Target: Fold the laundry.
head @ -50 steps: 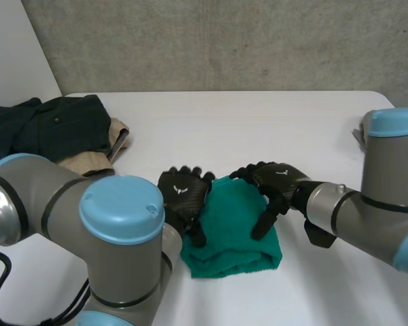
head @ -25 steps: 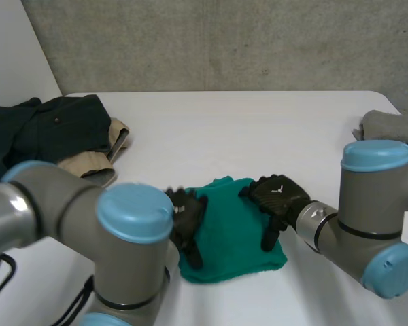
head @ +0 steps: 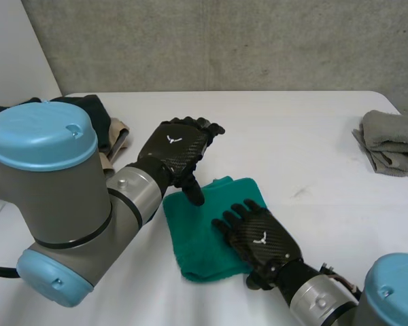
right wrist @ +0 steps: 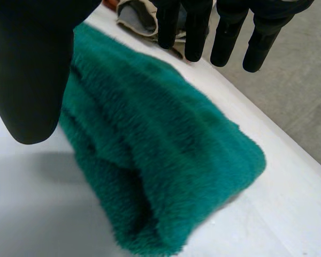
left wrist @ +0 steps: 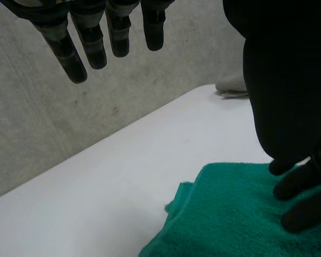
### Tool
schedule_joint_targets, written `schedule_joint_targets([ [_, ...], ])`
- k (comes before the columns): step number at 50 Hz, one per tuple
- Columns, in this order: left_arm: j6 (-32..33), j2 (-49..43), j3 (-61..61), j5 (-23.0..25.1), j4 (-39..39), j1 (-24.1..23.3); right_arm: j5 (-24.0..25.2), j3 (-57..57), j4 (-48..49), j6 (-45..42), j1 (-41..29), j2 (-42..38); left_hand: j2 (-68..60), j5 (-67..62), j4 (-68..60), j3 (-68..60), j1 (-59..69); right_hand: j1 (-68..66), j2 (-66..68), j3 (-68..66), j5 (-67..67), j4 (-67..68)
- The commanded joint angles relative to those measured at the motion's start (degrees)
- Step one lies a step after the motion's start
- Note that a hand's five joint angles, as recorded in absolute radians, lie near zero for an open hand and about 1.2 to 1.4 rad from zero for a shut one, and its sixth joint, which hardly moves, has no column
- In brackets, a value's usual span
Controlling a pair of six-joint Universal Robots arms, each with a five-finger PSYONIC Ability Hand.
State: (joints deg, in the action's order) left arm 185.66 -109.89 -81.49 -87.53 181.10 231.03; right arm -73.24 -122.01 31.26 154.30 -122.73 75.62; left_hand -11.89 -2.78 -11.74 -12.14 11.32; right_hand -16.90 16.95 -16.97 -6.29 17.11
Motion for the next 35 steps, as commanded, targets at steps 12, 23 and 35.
schedule_joint_targets([
  [12,-0.21,-1.02,-0.78,0.08,0.22,-0.22,-0.67,5.02,8.82,-8.84,-0.06,-10.67,-1.85,-0.97,-2.01,-1.61,2.43,-16.23,16.18,-16.15,-16.84,16.02],
  [23,-0.56,-0.67,-0.96,0.08,0.22,-0.31,-0.41,9.15,8.47,-8.67,-0.06,-13.48,-1.85,-0.97,-2.01,-1.61,2.43,-25.29,25.25,-25.22,-25.90,25.09],
  [35,-0.47,-0.50,-0.61,0.25,0.31,-0.23,-0.58,16.18,8.38,-7.35,0.38,-14.36,-1.85,-0.97,-2.01,-1.61,2.43,-63.10,63.05,-63.03,-63.71,62.89],
])
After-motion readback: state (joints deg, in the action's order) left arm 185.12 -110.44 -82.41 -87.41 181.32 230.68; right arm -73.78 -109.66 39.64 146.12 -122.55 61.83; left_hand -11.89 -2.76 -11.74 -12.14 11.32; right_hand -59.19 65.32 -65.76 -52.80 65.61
